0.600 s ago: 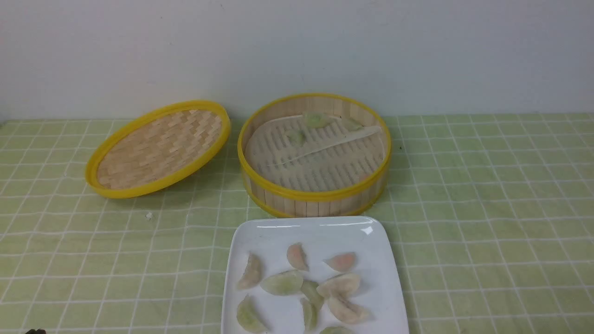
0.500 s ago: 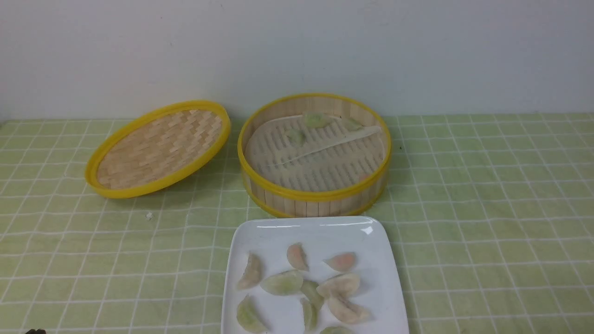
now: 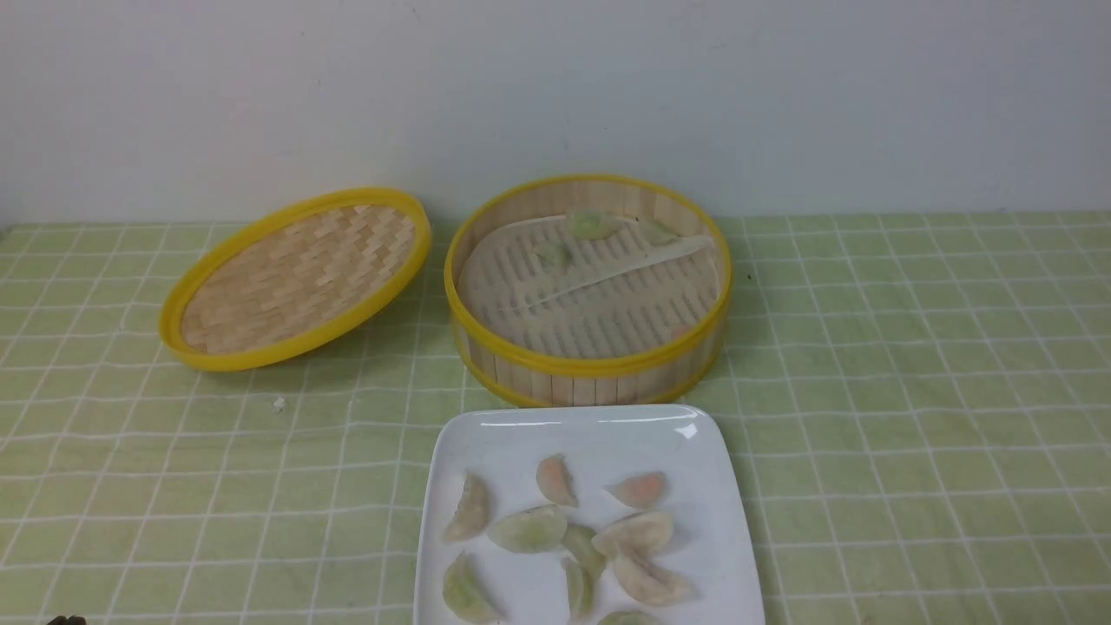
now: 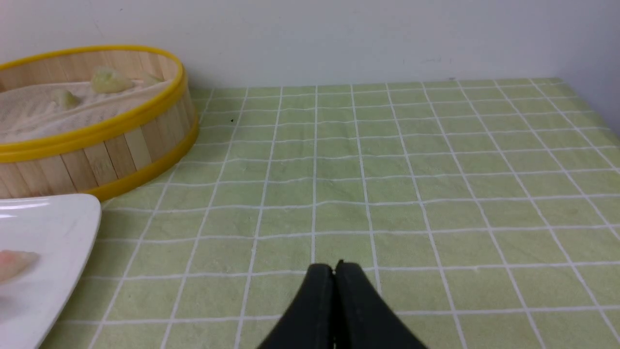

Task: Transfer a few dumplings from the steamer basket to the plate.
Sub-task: Use the left arm to grab a dumpling from the steamer

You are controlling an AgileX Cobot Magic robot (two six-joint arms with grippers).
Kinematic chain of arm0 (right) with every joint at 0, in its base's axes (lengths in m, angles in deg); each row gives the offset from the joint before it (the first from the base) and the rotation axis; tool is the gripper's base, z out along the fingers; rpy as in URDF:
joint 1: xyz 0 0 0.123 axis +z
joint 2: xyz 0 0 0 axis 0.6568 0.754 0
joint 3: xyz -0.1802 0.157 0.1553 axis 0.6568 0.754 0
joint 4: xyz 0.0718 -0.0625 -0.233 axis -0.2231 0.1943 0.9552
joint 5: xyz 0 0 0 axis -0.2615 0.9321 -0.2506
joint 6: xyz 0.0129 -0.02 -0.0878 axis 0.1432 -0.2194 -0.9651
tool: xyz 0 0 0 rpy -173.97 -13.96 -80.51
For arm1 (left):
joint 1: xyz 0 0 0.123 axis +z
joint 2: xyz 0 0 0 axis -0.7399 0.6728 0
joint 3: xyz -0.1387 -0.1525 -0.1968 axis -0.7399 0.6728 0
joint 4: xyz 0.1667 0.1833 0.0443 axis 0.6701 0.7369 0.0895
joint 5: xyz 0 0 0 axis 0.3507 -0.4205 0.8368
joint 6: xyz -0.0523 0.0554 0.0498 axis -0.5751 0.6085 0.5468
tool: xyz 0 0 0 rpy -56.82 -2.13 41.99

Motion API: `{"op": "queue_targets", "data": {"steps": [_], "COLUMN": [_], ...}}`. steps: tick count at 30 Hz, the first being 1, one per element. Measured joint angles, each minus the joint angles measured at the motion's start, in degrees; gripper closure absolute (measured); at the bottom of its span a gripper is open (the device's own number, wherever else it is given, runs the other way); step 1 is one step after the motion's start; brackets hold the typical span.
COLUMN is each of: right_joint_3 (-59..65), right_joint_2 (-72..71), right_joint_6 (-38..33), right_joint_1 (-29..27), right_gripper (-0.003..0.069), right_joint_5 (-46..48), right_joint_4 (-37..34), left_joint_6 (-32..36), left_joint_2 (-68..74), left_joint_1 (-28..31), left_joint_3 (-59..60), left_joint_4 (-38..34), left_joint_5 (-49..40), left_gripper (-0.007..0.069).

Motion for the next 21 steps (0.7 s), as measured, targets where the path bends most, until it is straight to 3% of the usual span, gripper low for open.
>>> {"op": "queue_targets", "data": {"steps": [16,21], "right_joint_3": [0.0,0.0], "right_joint_2": [0.0,0.0], "right_joint_6": [0.0,0.0], "right_joint_1": [0.0,0.0], "right_gripper": [0.0673,0.0673], "right_joint_5": [0.0,0.0], "right_joint_4": [0.0,0.0], "left_joint_6": [0.11,-3.59], "left_joint_2": [0.0,0.0], "left_joint_1": [0.0,0.0], "left_joint_3": [0.0,0.07], "left_joint_4": [0.2,-6.08], "left_joint_5": [0.09,8.71], "left_gripper": [0.0631,0.0631]}}
